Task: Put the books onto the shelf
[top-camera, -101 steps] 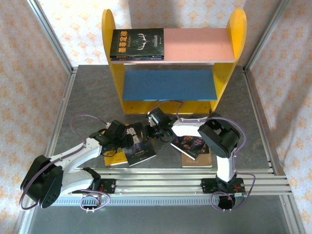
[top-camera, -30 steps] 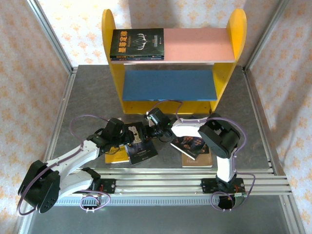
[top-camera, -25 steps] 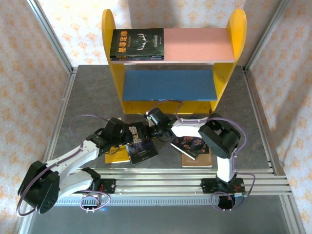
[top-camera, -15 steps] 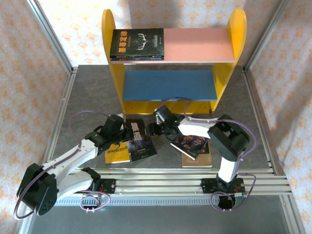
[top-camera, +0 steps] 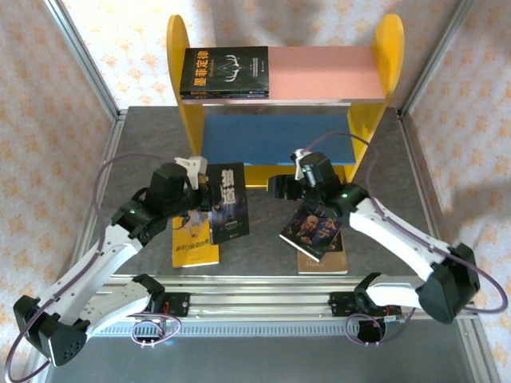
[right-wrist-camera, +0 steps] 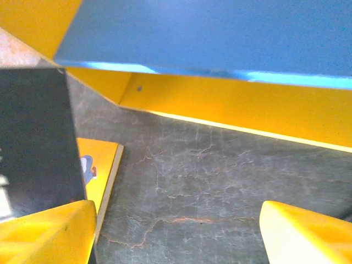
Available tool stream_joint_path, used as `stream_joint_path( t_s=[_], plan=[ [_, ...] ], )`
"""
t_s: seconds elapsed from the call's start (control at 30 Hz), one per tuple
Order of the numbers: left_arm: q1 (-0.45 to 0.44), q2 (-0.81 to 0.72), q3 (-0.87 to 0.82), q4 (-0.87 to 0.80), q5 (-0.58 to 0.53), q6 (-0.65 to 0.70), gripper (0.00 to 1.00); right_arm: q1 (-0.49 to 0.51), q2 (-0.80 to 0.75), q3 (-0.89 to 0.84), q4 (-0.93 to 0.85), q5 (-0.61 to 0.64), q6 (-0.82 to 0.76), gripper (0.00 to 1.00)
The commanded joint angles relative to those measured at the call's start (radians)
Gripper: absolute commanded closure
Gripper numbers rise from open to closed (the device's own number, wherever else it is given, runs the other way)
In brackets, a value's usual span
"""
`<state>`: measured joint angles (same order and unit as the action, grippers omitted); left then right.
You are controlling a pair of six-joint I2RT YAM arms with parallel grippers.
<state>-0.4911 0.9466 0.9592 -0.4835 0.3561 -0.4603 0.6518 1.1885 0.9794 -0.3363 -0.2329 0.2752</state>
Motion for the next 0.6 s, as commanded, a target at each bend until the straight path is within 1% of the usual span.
stream_joint_path(
  t_s=[0.0,0.13,0.2,0.23,0.3,0.4,0.5,0.57],
  plan=[
    [-0.013,-0.008,0.176,-0.013,0.087,0.089,1.0,-0.019,-0.117,0.028,-0.076,0.056,-0.026,0.19],
    [-0.015,0.047,0.381,-0.05,0.105,0.133,1.0,-0.029,-0.2,0.078,-0.126,0.067,-0.048,0.16],
    [-0.015,0.089,0.481,-0.036,0.122,0.128,1.0,-0.041,-0.222,0.123,-0.147,0.068,-0.062,0.15],
    [-0.015,0.108,0.512,-0.017,0.13,0.115,1.0,-0.062,-0.231,0.144,-0.145,0.047,-0.059,0.15],
    [-0.015,0.161,0.593,0.051,0.141,0.065,1.0,-0.121,-0.242,0.205,-0.137,-0.041,-0.044,0.14],
    [-0.015,0.249,0.704,0.144,0.136,-0.002,1.0,-0.19,-0.23,0.33,-0.147,-0.127,-0.039,0.11],
    [-0.015,0.344,0.851,0.177,0.099,-0.038,1.0,-0.25,-0.174,0.486,-0.193,-0.196,-0.047,0.09],
    [-0.016,0.391,0.923,0.215,0.069,-0.055,1.0,-0.275,-0.12,0.596,-0.229,-0.221,-0.053,0.09]
  ],
)
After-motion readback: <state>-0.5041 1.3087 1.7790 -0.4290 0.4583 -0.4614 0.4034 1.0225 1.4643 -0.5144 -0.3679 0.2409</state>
